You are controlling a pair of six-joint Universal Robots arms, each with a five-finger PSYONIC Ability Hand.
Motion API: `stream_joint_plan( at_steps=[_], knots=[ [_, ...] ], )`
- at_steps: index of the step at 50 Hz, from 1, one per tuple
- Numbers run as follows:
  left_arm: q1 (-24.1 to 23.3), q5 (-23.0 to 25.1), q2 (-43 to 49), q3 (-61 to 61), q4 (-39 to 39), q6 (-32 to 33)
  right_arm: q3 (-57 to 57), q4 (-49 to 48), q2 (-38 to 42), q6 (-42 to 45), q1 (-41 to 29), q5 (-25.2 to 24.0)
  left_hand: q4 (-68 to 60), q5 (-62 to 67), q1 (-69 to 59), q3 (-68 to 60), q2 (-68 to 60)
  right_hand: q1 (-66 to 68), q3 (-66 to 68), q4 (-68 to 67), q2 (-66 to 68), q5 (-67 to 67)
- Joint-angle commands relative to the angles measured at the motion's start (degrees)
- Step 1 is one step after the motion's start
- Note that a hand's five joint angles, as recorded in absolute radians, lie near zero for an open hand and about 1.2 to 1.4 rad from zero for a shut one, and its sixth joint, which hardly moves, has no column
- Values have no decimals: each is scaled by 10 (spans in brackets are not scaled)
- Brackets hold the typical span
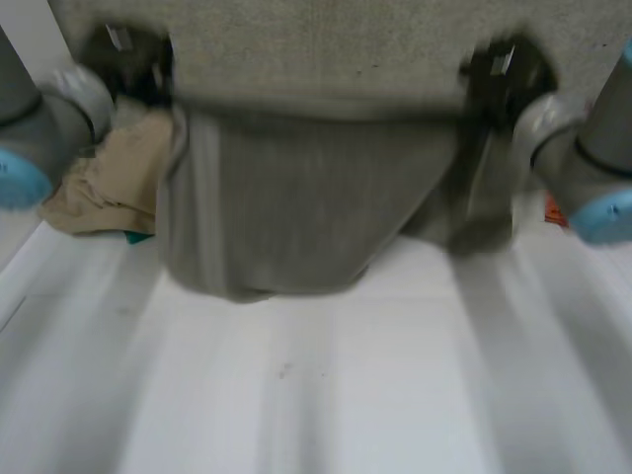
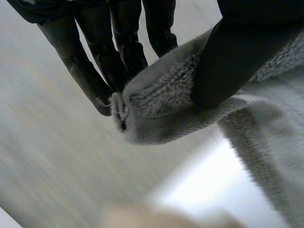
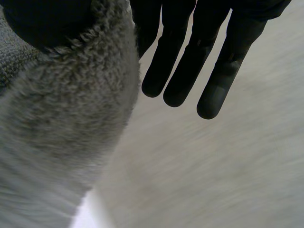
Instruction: Fold the laundry.
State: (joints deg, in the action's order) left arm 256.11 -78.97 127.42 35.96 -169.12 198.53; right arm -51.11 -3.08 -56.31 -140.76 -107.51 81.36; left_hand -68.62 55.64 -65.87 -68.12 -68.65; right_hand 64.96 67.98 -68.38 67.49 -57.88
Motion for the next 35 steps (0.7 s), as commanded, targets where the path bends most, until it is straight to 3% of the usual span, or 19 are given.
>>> stream_joint_plan(
  at_steps=[1, 7, 16, 27, 31, 35],
  knots=[
    [-2, -84, -28, -62, -219, -82, 37, -227, -36, -89, 5, 17, -114, 144, -141, -119, -113, 150, 120, -116, 125, -121],
    [2, -65, -38, -4, -221, -76, 23, -155, -42, -102, 8, -4, -114, 144, -141, -119, -113, 150, 120, -116, 125, -121],
    [12, -26, -46, 197, -217, -31, -62, 1, -7, -98, 12, -41, -114, 144, -141, -119, -113, 150, 120, -116, 125, -121],
    [28, -7, 4, 332, -230, 40, -184, -13, 81, -101, 20, -38, -114, 144, -141, -119, -113, 150, 120, -116, 125, -121],
    [36, -6, 4, 351, -230, 46, -210, -26, 96, -107, 28, -10, -114, 144, -141, -119, -113, -133, -163, 167, -158, 162],
    [45, -5, -4, 364, -228, 48, -234, -31, 80, -118, 34, 39, -114, 144, -141, -119, -113, -302, -332, 336, -327, 331]
  ],
)
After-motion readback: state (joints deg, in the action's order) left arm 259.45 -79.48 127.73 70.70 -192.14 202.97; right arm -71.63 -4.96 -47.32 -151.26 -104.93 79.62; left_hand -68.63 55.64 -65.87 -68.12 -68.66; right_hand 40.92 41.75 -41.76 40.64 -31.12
